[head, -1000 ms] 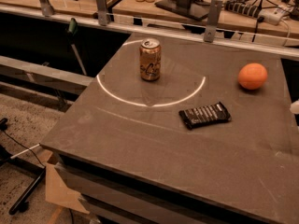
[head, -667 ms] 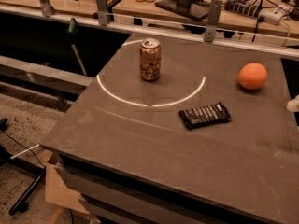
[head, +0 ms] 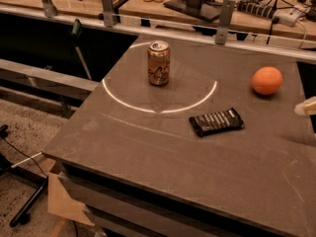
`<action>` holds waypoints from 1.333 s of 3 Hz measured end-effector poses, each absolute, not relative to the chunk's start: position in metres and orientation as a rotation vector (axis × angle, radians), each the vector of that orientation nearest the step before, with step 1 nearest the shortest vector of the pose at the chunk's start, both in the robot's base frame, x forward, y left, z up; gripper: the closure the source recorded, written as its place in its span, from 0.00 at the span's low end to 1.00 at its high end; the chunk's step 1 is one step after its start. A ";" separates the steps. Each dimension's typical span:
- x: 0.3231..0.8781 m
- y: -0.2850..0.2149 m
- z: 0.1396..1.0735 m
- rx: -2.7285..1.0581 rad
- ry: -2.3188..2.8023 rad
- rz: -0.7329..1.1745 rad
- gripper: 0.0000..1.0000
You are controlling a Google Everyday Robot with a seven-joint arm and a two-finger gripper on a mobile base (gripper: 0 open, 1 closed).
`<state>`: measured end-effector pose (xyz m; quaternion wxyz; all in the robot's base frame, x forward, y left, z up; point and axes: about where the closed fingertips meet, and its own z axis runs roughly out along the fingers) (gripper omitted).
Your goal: Move orange near orange can
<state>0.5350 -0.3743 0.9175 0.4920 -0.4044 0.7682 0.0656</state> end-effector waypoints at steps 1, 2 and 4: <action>0.572 -0.389 0.903 -0.880 1.850 0.154 0.00; 0.593 -0.380 0.884 -0.833 1.871 0.221 0.00; 0.604 -0.346 0.855 -0.851 1.909 0.366 0.00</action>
Offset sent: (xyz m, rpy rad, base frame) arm 0.0793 -0.0024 -0.0521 0.1791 0.0427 -0.0958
